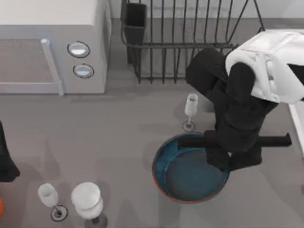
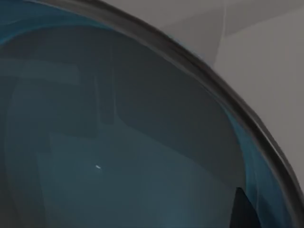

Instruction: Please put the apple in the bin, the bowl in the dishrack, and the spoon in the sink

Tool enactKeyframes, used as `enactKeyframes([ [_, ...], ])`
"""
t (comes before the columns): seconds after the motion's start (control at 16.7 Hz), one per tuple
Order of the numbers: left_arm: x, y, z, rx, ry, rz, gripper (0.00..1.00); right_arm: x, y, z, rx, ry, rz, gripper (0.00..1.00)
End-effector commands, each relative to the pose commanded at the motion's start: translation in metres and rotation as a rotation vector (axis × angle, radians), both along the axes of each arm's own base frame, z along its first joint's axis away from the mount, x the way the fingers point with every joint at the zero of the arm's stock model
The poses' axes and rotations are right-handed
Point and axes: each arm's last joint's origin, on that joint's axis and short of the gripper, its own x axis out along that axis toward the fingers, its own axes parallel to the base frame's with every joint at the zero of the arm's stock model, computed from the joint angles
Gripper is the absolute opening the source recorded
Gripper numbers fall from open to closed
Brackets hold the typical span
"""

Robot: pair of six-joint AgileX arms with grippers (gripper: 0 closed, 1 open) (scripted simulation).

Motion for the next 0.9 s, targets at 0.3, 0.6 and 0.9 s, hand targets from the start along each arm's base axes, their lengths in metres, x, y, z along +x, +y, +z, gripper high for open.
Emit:
enactKeyframes([
  [0.3,0.0,0.0,0.0,0.0,0.0,0.0,1.0,-0.003,-0.003,0.034,0.01,-0.012,0.0,0.0],
  [0.6,0.0,0.0,0.0,0.0,0.0,0.0,1.0,-0.003,-0.001,0.034,0.009,-0.03,0.014,0.0],
  [0.9,0.0,0.0,0.0,0.0,0.0,0.0,1.0,-0.002,0.023,0.057,0.023,-0.36,0.175,0.0],
])
